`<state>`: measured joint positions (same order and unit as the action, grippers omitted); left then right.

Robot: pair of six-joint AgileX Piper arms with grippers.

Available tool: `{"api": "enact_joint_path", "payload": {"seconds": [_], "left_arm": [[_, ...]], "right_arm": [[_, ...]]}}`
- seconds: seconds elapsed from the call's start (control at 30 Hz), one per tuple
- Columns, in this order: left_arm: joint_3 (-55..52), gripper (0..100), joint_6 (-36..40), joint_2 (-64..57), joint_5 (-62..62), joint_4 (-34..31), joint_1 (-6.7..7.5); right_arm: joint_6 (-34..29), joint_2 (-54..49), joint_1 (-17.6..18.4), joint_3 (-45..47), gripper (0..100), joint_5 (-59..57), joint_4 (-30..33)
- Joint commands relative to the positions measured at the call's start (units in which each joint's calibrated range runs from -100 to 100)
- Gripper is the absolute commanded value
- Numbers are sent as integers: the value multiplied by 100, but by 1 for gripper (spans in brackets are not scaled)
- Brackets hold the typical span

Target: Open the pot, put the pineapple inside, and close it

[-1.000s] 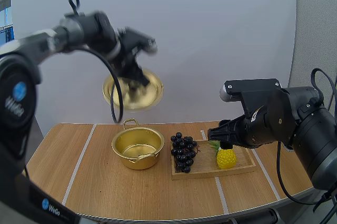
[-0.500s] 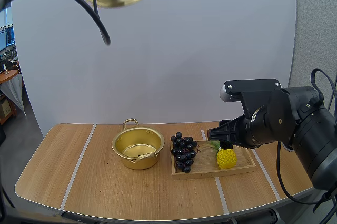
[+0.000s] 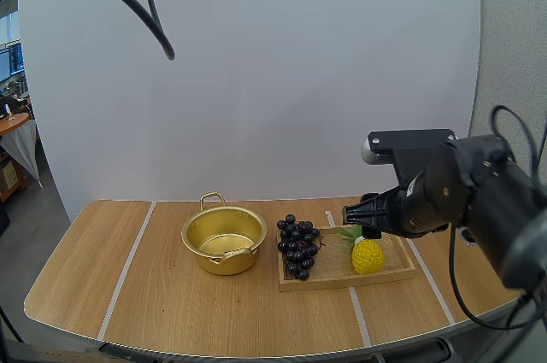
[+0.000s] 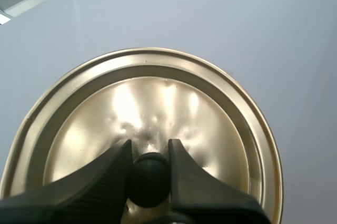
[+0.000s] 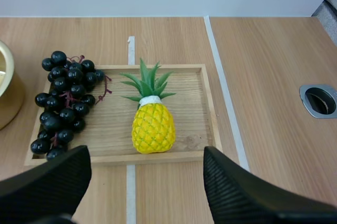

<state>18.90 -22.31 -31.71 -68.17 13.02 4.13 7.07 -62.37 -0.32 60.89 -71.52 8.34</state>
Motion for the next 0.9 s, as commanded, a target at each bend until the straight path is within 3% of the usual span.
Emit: {"api": "enact_joint_path", "payload": {"seconds": [0.0, 0.3, 0.73, 0.87], "left_arm": [[50, 0, 57, -51, 188, -41, 7], [50, 0, 57, -51, 188, -41, 7], [50, 0, 57, -51, 188, -41, 7], [50, 0, 57, -51, 188, -41, 7]], "right_arm": [[-70, 515, -12, -40, 100, 472, 91], [-21, 1908, -20, -586, 100, 795, 61], [1, 3053, -128, -848, 100, 1098, 6], [377, 3250, -235, -848, 100, 1140, -337]]}}
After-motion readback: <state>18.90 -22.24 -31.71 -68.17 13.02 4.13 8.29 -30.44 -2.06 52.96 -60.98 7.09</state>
